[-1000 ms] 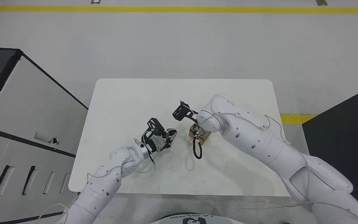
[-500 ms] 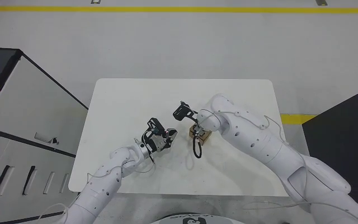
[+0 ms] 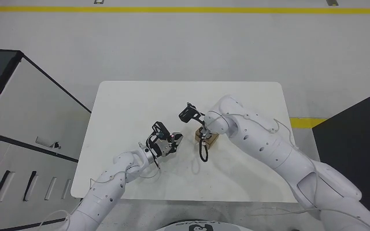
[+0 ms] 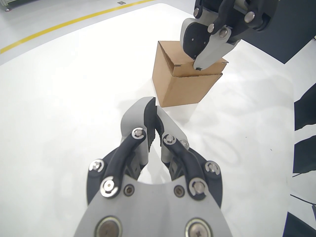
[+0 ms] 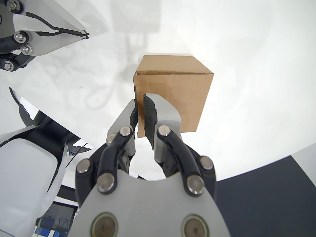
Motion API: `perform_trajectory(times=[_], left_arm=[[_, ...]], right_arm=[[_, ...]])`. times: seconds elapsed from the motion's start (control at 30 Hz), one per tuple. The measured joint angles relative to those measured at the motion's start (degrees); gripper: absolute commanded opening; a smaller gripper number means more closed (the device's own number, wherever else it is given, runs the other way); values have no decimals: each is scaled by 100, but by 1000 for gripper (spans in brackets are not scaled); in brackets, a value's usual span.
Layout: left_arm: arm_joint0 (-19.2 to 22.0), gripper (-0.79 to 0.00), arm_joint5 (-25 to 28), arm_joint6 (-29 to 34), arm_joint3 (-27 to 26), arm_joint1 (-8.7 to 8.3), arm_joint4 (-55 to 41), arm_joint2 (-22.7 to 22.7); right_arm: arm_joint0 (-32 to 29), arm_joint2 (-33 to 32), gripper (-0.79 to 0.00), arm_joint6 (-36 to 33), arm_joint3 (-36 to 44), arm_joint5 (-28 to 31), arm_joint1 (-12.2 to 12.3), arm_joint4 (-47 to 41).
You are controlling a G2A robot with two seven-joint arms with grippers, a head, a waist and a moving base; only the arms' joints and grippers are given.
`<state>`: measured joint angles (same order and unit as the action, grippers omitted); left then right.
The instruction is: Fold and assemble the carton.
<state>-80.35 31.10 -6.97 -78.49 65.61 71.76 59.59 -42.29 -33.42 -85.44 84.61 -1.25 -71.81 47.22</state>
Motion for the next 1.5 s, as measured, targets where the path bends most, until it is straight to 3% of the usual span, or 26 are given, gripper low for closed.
perform_trajectory(times=[0.27,0.33,0.37,0.4,0.5,0.63,0.7,0.73,1.13,1.5], left_arm=[[-4,-785,-7,25,-8,3,-8,0],[-5,-785,-7,25,-8,3,-8,0],[-6,-785,-7,25,-9,3,-8,1],[-6,-785,-8,22,-11,3,-5,1],[-9,-785,-10,9,-12,4,6,1],[-12,-785,-12,7,-15,5,9,0],[-15,-785,-14,8,-19,5,10,-1],[-16,-785,-11,10,-20,5,14,-2],[-32,-785,-10,10,-35,6,26,-3],[-53,-785,-5,7,-51,5,40,-1]], right_arm=[[-12,26,-723,10,-128,33,-51,24],[-12,25,-671,5,-148,33,-61,26],[-13,25,-557,-1,-159,37,-68,23],[-14,26,-520,-7,-166,41,-72,25],[-17,1,-502,-9,-183,41,-84,-1],[-33,-130,-529,23,-189,26,-78,-134],[-59,-205,-637,47,-193,-9,-70,-196],[-79,-253,-785,73,-198,-30,-65,-248],[-338,-775,-785,328,-198,-237,33,-592],[-405,-753,-785,461,-488,-198,-2,-747]])
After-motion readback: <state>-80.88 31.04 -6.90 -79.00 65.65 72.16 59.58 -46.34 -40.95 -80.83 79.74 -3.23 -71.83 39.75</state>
